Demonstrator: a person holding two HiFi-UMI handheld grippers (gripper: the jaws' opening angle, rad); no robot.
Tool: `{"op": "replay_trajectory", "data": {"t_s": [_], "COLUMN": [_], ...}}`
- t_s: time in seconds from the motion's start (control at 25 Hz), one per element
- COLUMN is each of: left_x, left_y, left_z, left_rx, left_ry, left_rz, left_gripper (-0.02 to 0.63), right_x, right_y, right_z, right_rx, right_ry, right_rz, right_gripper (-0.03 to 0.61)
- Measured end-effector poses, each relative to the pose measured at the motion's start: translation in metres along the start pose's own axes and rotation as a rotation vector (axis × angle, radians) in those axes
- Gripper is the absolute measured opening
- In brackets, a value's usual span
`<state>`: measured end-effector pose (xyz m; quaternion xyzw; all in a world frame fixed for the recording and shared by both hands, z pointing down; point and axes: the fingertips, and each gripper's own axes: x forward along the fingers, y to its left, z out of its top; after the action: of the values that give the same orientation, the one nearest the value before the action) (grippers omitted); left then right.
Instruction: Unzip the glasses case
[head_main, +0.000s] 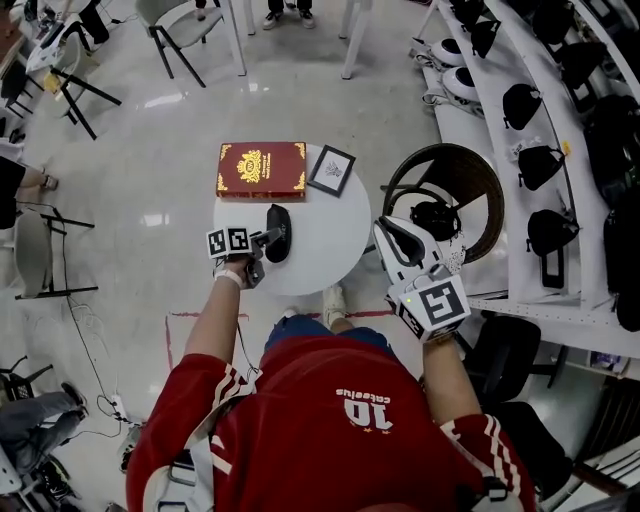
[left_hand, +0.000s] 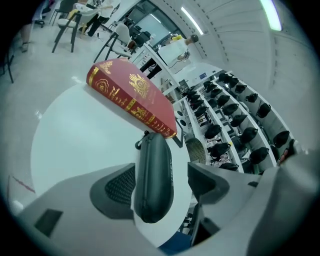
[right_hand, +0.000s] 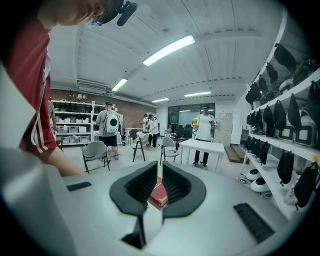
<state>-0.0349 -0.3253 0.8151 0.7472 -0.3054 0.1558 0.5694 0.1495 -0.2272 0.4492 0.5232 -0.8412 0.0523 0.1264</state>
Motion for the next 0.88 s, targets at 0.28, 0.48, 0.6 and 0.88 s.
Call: {"op": "replay_trajectory", "data": {"t_s": [0.28, 0.48, 0.6, 0.88], "left_x": [-0.030, -0.057, -0.074, -0.113], "left_y": [-0.022, -0.060, -0.085, -0.133], "left_z": [0.009, 0.015, 0.018, 0.026], "left_rx": [0.037, 0.211, 0.309, 0.438], "left_ry": [-0.087, -0.104, -0.125, -0.204], "left_rz": [-0.019, -0.007, -0.005, -0.043], "left_gripper": [0.316, 0.316, 0.316, 0.316], "right_x": [0.004, 0.005, 0.003, -0.009], "right_y": [0.010, 0.015, 0.020, 0.036], "right_z": [0.013, 0.030, 0.040, 0.055], "right_rx": [-0.018, -0.028, -0.033, -0.034], "right_ry": [-0.024, -0.059, -0.084, -0.148], "right_rz": [0.042, 0.048, 0.047, 0.034], "right_gripper": [0.023, 0.023, 0.023, 0.023]}}
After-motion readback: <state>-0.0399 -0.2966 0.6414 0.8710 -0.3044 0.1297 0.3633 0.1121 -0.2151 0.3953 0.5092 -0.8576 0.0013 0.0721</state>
